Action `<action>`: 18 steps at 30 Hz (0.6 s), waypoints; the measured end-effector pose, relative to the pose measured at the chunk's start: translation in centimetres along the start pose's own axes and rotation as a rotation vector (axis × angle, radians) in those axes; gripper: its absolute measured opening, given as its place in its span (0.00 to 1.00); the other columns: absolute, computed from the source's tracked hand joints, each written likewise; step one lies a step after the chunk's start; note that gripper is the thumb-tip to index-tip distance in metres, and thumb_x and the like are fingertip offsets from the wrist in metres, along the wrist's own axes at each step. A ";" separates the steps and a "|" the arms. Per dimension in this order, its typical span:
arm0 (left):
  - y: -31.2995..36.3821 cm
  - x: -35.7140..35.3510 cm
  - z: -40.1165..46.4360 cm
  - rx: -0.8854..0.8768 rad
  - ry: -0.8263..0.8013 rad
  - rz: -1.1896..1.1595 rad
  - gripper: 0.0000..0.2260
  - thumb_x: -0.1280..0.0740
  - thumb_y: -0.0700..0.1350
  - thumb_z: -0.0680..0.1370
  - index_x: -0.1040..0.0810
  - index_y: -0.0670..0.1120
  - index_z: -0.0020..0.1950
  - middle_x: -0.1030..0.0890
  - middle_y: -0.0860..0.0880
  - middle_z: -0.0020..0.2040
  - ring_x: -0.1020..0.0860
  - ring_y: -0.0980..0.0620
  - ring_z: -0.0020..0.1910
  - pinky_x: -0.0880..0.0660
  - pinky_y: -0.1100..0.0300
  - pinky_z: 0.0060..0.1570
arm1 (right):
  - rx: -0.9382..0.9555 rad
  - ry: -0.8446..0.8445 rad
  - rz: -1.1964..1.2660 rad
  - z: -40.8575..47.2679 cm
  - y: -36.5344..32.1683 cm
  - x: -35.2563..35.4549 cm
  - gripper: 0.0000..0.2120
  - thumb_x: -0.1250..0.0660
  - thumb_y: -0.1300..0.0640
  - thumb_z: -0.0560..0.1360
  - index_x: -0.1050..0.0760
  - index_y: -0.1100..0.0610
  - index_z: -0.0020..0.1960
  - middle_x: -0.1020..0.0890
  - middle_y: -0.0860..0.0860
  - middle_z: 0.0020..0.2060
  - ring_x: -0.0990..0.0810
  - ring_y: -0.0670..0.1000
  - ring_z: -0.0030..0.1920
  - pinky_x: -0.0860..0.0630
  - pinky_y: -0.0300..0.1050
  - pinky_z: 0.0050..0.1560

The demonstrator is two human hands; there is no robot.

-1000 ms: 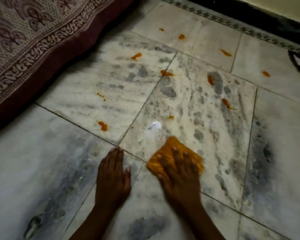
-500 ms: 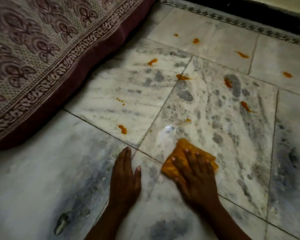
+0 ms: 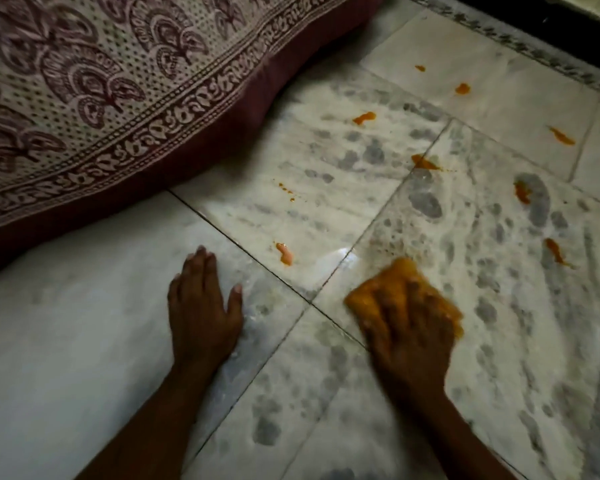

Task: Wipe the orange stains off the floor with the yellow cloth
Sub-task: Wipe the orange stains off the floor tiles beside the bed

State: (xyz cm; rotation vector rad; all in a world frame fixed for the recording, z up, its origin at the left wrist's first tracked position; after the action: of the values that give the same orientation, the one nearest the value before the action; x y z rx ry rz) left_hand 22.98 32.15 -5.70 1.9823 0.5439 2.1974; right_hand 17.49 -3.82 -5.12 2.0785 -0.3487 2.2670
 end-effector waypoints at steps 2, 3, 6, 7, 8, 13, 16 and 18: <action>-0.1 -0.2 0.1 0.006 0.010 0.006 0.33 0.41 0.57 0.82 0.40 0.42 0.83 0.39 0.43 0.84 0.40 0.43 0.83 0.41 0.43 0.81 | -0.290 0.024 0.044 4.9 0.1 -0.8 0.34 0.58 0.28 0.82 0.41 0.40 0.83 0.44 0.56 0.85 0.46 0.66 0.83 0.50 0.73 0.79; 0.1 -0.2 0.1 0.005 0.012 0.010 0.32 0.42 0.56 0.82 0.40 0.43 0.83 0.39 0.43 0.84 0.40 0.43 0.83 0.41 0.43 0.81 | -0.319 0.007 0.085 7.5 -1.9 -1.5 0.35 0.61 0.29 0.82 0.43 0.42 0.84 0.45 0.57 0.85 0.48 0.66 0.84 0.51 0.73 0.79; 0.2 -0.1 0.1 0.001 0.029 0.027 0.31 0.42 0.55 0.82 0.39 0.44 0.84 0.39 0.44 0.84 0.40 0.44 0.83 0.41 0.43 0.81 | -0.110 0.017 0.194 12.2 -10.8 -3.4 0.30 0.53 0.36 0.84 0.37 0.48 0.82 0.39 0.60 0.83 0.43 0.68 0.82 0.47 0.75 0.79; 0.3 0.1 0.2 0.000 0.031 0.026 0.31 0.42 0.55 0.82 0.39 0.44 0.83 0.39 0.45 0.84 0.40 0.44 0.83 0.40 0.43 0.81 | -0.025 0.088 0.181 11.6 -12.8 -2.8 0.27 0.48 0.37 0.84 0.32 0.45 0.80 0.37 0.59 0.82 0.40 0.68 0.82 0.46 0.74 0.78; 0.3 0.1 0.1 0.000 0.031 0.023 0.31 0.42 0.54 0.82 0.39 0.44 0.83 0.39 0.45 0.84 0.40 0.44 0.83 0.40 0.42 0.81 | 0.098 0.100 0.142 9.7 -14.4 -2.6 0.25 0.45 0.37 0.84 0.32 0.40 0.79 0.37 0.56 0.83 0.40 0.66 0.82 0.46 0.73 0.78; 0.4 0.5 -0.3 0.013 0.030 0.011 0.30 0.42 0.53 0.81 0.35 0.42 0.82 0.37 0.44 0.84 0.37 0.43 0.82 0.37 0.42 0.79 | 0.324 0.064 0.038 2.6 -8.3 -0.8 0.24 0.41 0.37 0.83 0.29 0.40 0.78 0.36 0.55 0.83 0.39 0.63 0.82 0.41 0.69 0.78; 0.6 0.1 -0.1 0.000 0.026 0.017 0.30 0.41 0.52 0.81 0.35 0.42 0.82 0.37 0.43 0.84 0.37 0.43 0.82 0.38 0.41 0.79 | -0.202 0.004 0.096 7.2 -3.4 1.2 0.32 0.56 0.35 0.84 0.41 0.48 0.83 0.42 0.59 0.84 0.45 0.65 0.83 0.48 0.73 0.80; 0.3 -0.2 0.0 0.002 0.030 0.029 0.30 0.41 0.52 0.81 0.35 0.42 0.82 0.37 0.43 0.84 0.37 0.43 0.82 0.38 0.41 0.79 | -0.299 -0.070 0.267 10.4 -7.6 1.1 0.41 0.66 0.35 0.79 0.49 0.54 0.85 0.49 0.62 0.85 0.52 0.66 0.84 0.56 0.72 0.81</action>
State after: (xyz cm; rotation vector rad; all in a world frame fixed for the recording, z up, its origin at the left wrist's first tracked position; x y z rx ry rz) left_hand 23.06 31.77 -5.76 1.9740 0.5246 2.2475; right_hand 28.96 1.43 -2.21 2.0600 -0.9575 2.1074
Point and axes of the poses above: each hand's wrist, its own z-axis towards the middle knuckle, its own x-axis out of the back of the hand, y = z × x, the point moved 10 cm from there along z, towards the middle knuckle
